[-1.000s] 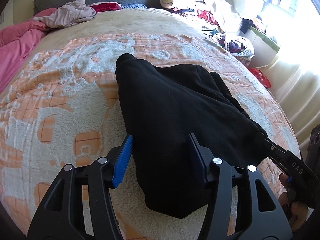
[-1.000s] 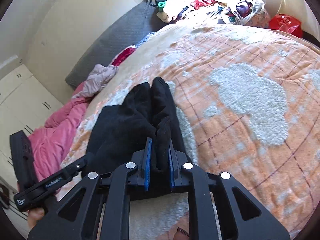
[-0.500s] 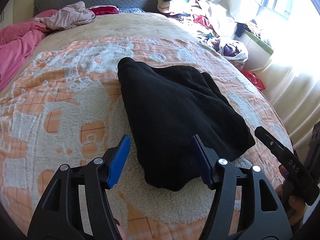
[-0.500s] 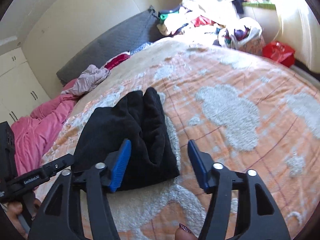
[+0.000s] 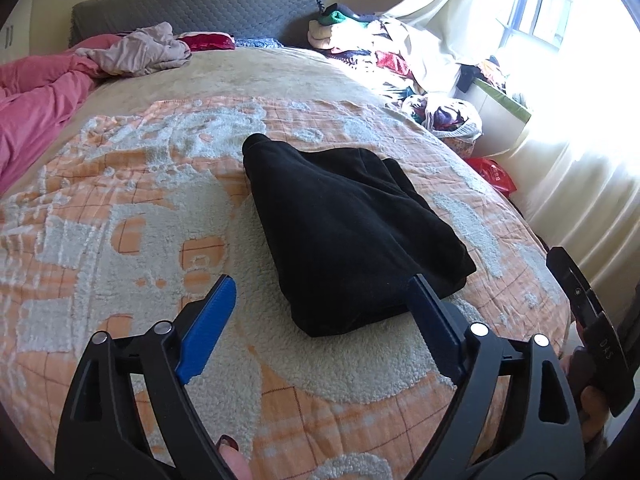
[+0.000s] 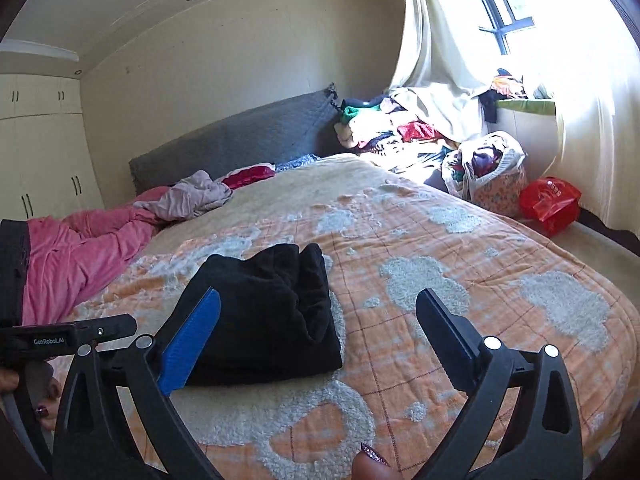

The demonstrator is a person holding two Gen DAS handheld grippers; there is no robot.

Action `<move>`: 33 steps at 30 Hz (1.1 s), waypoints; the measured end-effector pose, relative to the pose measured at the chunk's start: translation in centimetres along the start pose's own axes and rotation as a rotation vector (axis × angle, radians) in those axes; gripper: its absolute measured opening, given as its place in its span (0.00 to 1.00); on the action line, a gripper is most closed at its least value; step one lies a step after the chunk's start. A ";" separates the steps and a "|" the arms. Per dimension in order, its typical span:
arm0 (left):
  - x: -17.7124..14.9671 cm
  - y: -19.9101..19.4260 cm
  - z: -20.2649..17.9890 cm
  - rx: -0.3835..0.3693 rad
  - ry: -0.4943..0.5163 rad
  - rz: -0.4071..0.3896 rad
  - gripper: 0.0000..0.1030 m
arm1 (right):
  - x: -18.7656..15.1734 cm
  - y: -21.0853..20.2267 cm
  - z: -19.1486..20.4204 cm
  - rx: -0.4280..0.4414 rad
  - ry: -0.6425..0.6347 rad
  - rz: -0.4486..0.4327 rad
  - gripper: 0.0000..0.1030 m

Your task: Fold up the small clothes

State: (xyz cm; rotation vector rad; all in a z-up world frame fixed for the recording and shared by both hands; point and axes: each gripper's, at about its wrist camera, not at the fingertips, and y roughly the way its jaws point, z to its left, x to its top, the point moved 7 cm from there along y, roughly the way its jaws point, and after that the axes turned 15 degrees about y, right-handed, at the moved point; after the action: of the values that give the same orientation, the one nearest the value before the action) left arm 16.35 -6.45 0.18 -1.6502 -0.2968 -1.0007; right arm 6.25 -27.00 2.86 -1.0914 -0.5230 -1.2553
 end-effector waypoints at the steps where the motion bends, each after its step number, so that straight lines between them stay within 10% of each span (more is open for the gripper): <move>1: 0.1 -0.4 -0.1 0.003 0.004 -0.012 0.81 | 0.0 -0.3 0.2 0.001 -0.007 -0.007 0.95; 33: -6.0 -6.5 0.8 0.042 0.012 -0.129 0.91 | -3.7 -6.5 2.7 -0.026 -0.174 -0.001 0.96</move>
State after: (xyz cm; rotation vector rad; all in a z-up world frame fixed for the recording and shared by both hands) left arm 8.85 -1.72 0.22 -1.6023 -0.4185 -1.0928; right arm -0.23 -22.47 3.36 -1.2293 -0.6405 -1.1768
